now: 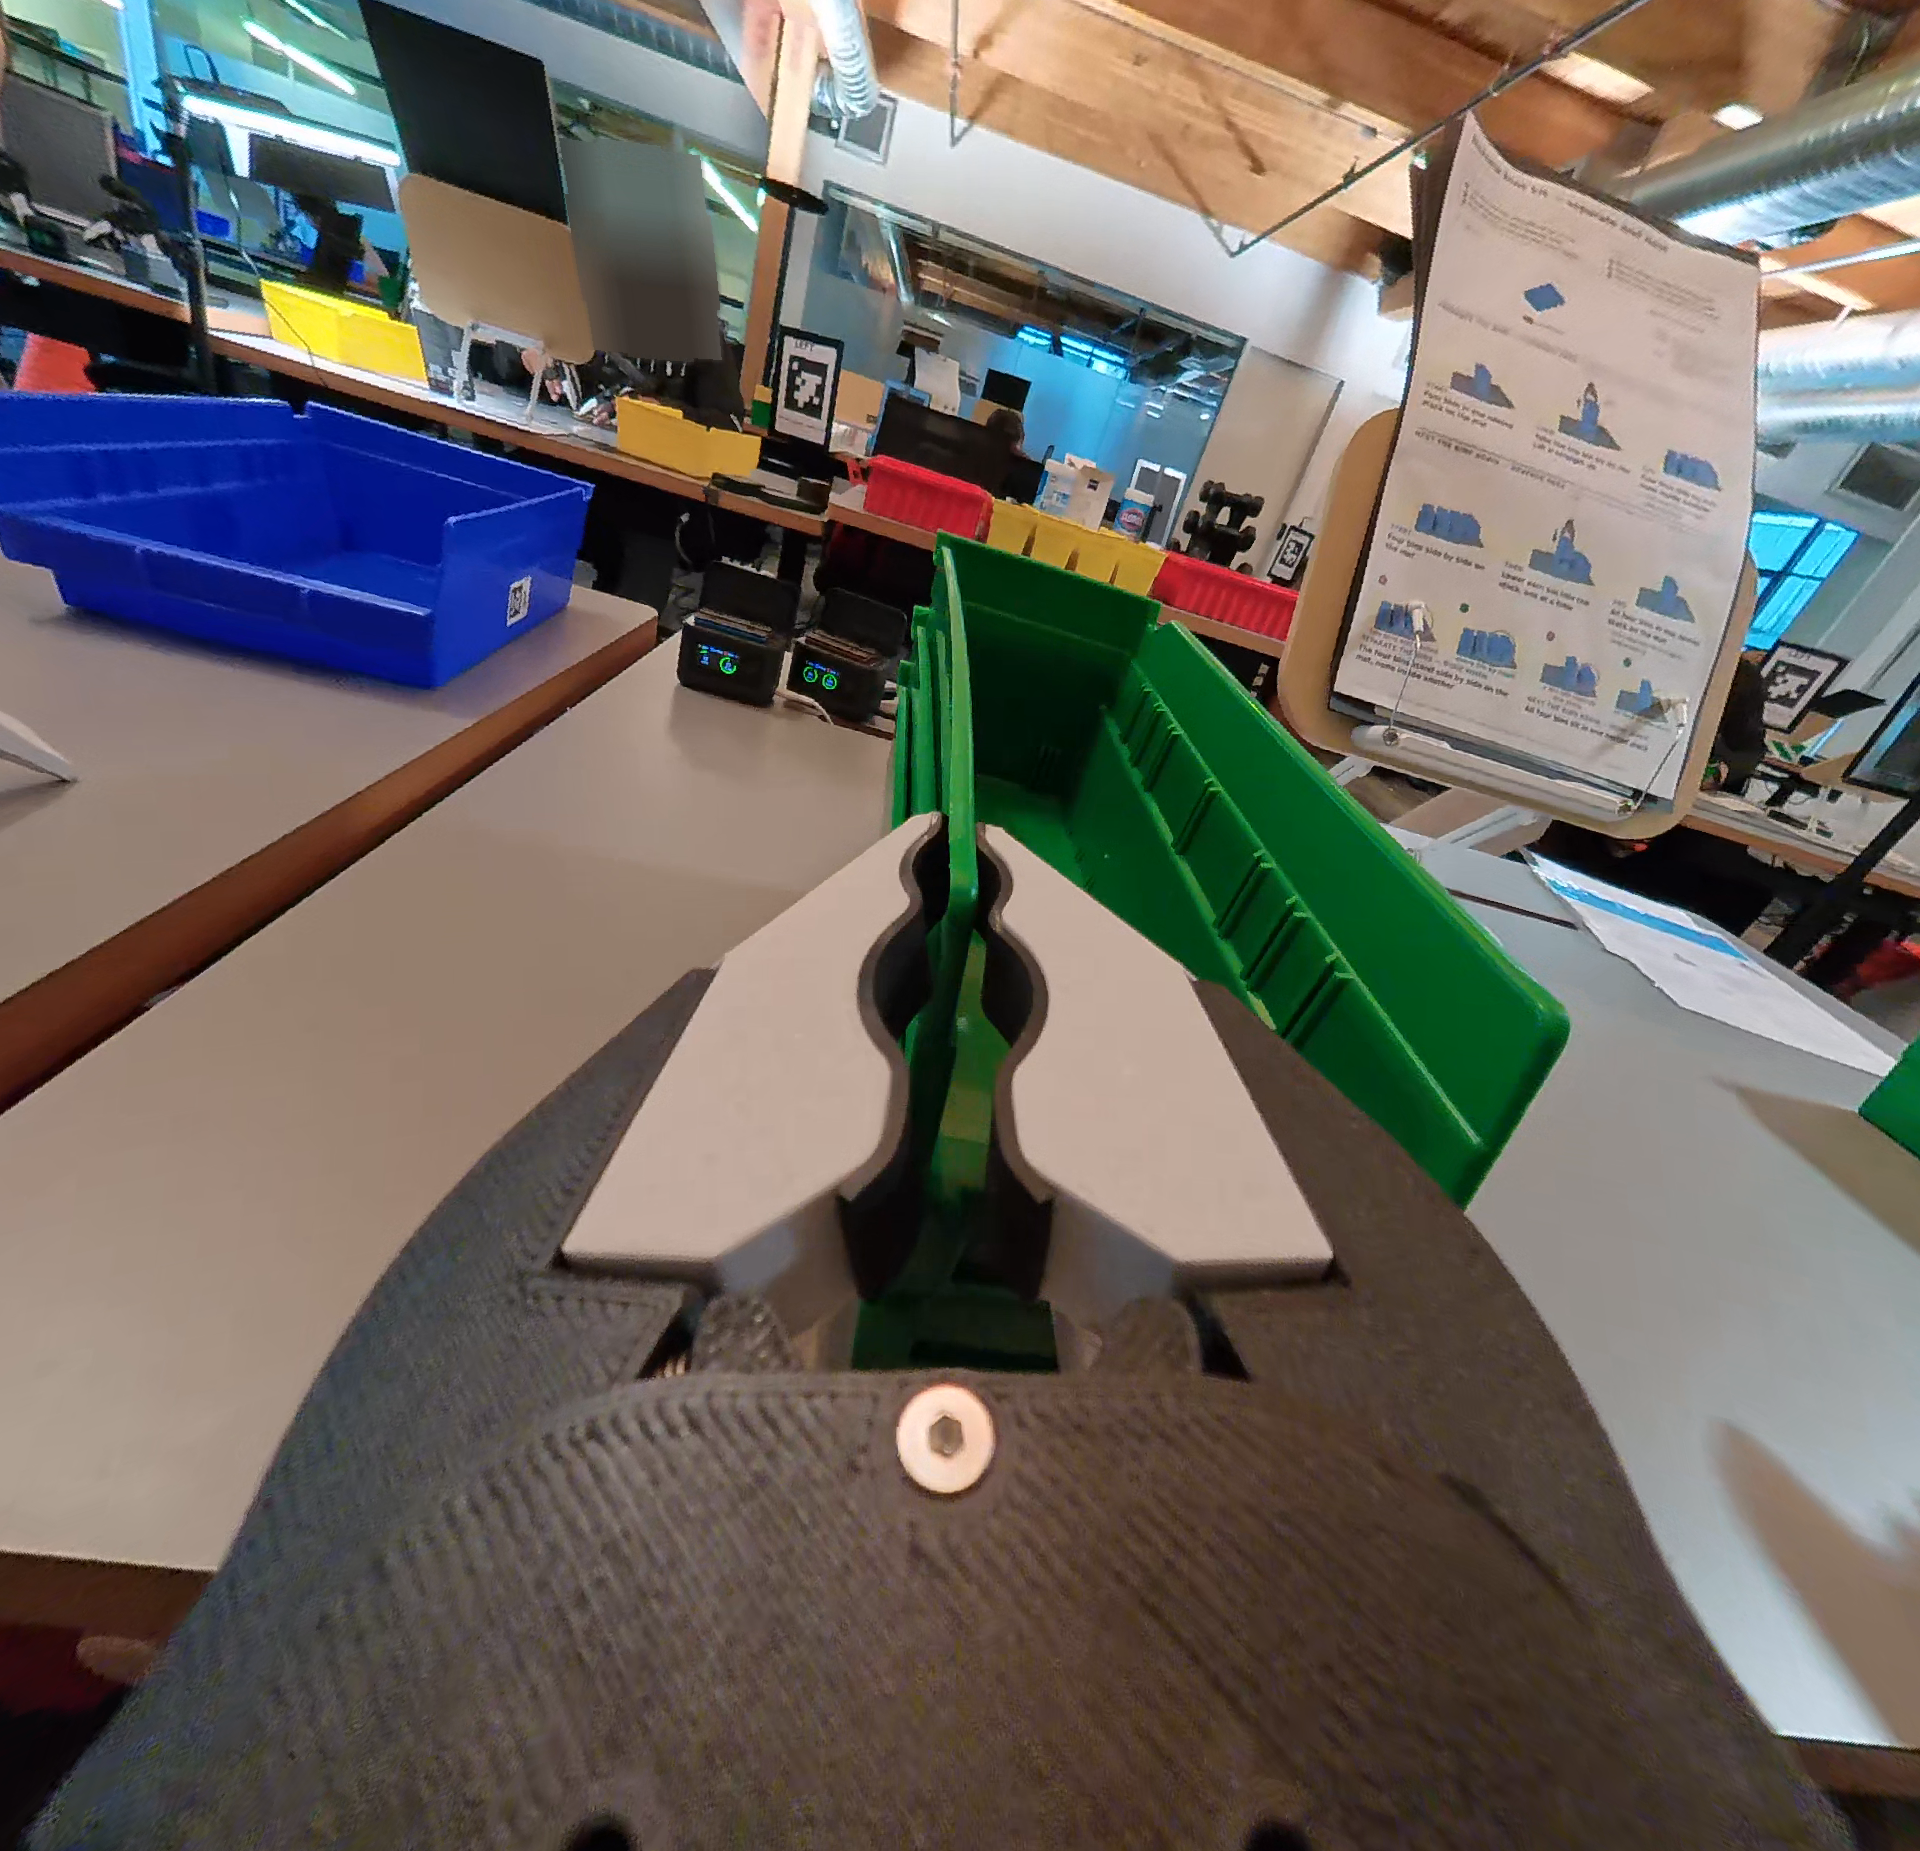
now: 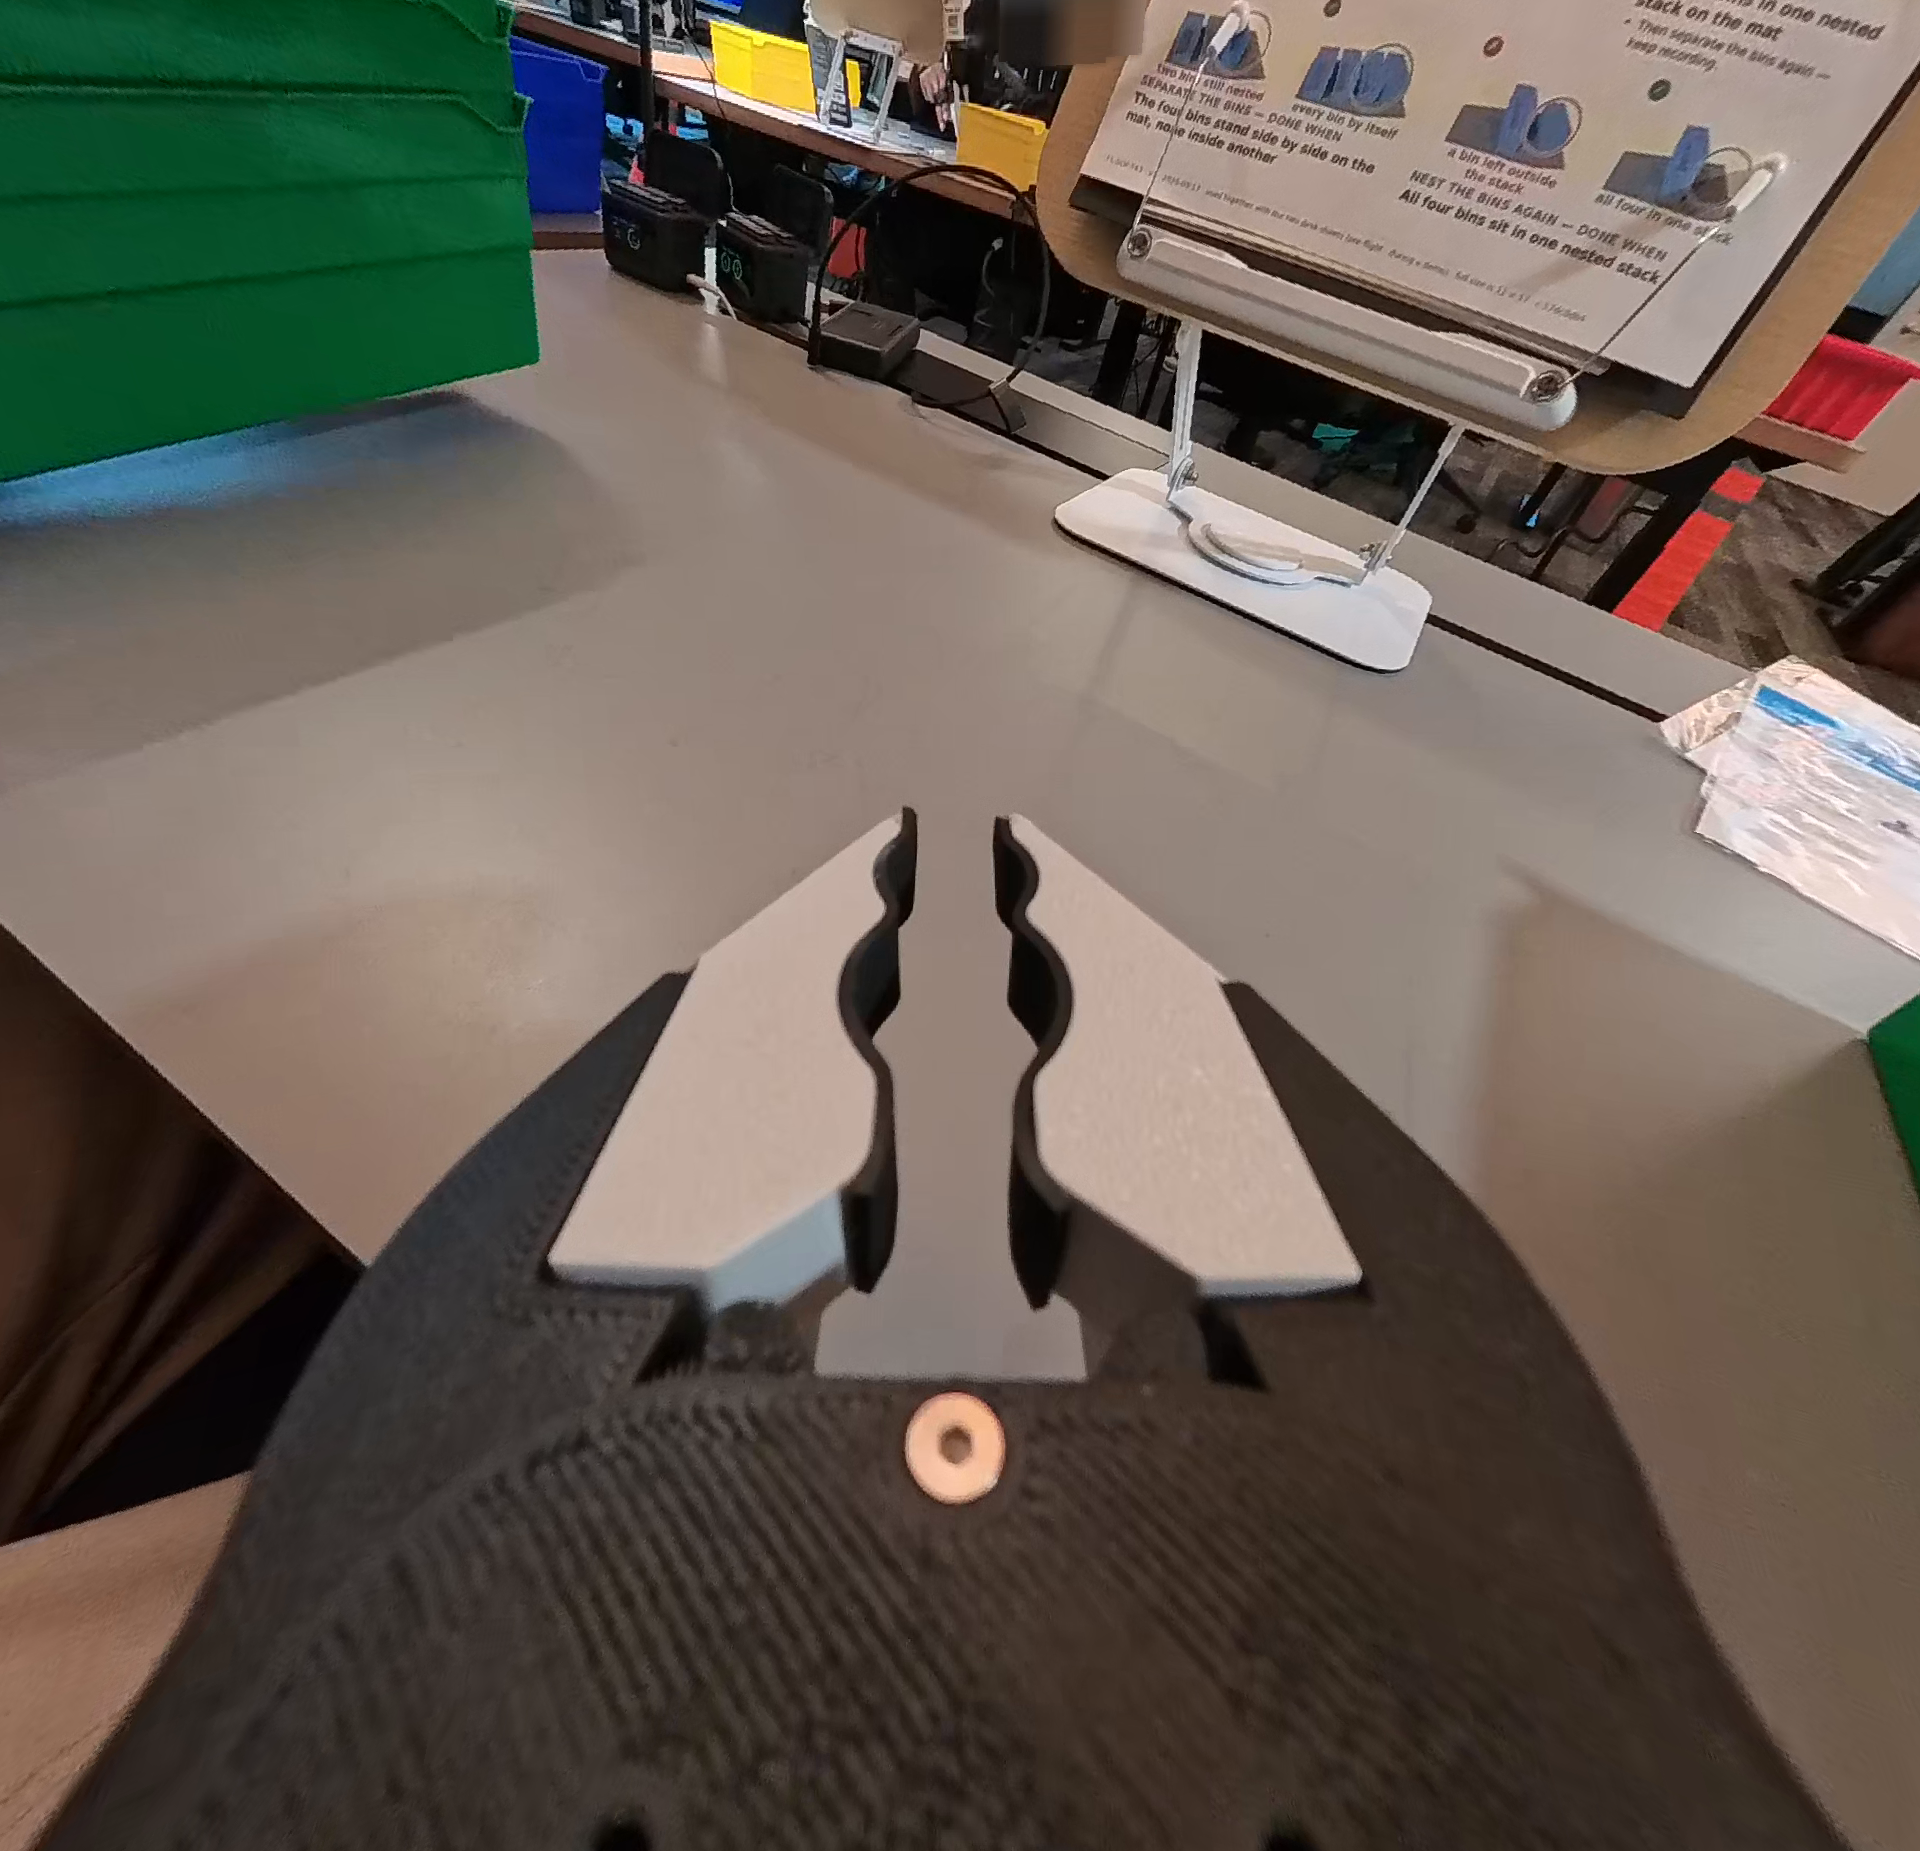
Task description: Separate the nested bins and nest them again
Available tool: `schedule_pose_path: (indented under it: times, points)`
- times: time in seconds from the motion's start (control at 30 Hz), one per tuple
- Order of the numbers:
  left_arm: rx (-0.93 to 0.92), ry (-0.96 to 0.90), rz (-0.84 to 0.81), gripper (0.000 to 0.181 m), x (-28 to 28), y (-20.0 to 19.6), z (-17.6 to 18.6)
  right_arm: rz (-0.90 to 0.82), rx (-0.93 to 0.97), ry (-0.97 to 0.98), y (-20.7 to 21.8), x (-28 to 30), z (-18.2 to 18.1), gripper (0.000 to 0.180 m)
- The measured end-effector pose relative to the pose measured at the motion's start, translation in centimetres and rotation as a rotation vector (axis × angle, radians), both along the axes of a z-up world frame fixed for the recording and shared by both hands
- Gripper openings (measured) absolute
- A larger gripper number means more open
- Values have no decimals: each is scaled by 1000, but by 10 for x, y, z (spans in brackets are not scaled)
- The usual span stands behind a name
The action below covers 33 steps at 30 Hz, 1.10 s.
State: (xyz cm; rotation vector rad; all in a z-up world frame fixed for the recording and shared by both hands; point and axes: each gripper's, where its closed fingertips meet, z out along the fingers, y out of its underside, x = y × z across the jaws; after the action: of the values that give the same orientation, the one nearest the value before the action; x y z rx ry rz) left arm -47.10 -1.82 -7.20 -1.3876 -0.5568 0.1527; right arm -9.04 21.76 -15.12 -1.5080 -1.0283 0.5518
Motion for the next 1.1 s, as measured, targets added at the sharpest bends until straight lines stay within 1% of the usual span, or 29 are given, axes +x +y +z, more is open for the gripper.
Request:
schedule_pose_path:
  times: [0.13,0.23,0.33,0.37,0.43,0.5,0.57,0.6,0.7,0.77,0.83,0.9,0.97,1.07,1.1]
  points:
    - [5,1,6,0,0,-1,2,0,1,2,0,0,0,13]
    - [23,-70,-2,0,-7,-2,-4,1,-2,1,0,0,0,13]
    - [-46,-5,15,0,-3,1,-7,0,-3,-1,0,0,-1,13]
    - [-44,-9,8,0,-2,3,-7,1,-2,-2,0,-1,-1,13]
    - [8,-91,-3,0,-6,2,-9,3,-3,-1,-1,-2,-1,11]
    - [23,-107,7,0,-12,-2,-10,14,-39,43,-5,-10,1,10]
    - [6,-72,3,0,-9,0,-8,87,-119,138,-23,-39,9,10]
    - [6,-66,2,0,-7,1,-8,146,-170,179,-38,-59,13,14]
    - [35,-82,0,0,-3,4,-5,367,-267,199,-100,-127,18,24]
    - [46,-67,-10,0,0,4,-1,482,-223,190,-138,-167,29,26]
    - [40,-35,-21,0,3,5,2,567,-144,224,-165,-201,51,23]
    - [32,-34,-17,0,4,8,3,609,-138,245,-180,-230,66,23]
    - [30,-46,-16,0,3,12,1,648,-204,256,-189,-252,72,25]
    - [29,-38,-24,0,4,15,1,658,-316,255,-190,-275,69,26]
    - [35,-41,-23,0,3,16,2,647,-349,223,-188,-282,62,21]
